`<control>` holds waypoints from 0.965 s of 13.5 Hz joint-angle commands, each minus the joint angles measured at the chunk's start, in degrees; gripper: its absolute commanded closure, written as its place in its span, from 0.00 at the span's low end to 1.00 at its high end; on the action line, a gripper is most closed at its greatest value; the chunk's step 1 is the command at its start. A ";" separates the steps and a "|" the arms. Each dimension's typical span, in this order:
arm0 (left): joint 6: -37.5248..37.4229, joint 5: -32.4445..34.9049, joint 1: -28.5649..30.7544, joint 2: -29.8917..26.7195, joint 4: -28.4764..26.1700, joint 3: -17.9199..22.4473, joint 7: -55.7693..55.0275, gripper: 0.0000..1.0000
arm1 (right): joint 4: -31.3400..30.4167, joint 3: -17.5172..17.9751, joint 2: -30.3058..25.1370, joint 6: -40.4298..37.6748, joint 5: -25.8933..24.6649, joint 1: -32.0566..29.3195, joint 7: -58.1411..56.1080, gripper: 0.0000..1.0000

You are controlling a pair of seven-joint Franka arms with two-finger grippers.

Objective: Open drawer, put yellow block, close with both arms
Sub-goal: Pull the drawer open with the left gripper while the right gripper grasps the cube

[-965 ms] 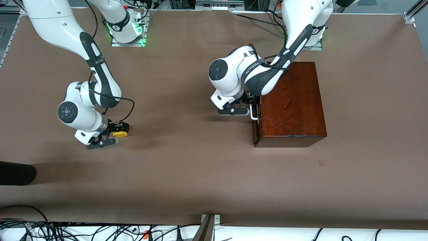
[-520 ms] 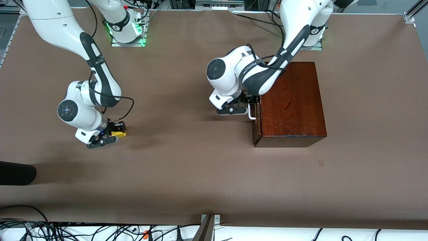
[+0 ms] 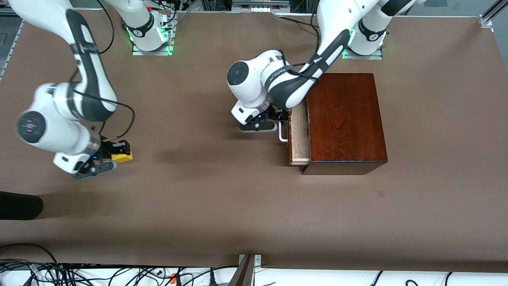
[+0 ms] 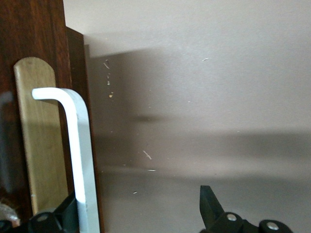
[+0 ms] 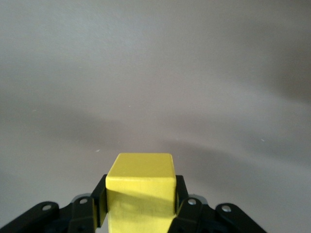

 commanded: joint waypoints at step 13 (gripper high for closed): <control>1.77 -2.52 -5.81 7.18 15.96 -1.02 -3.93 0.00 | 15.64 -1.78 -0.48 -18.62 1.05 -0.58 -6.35 0.93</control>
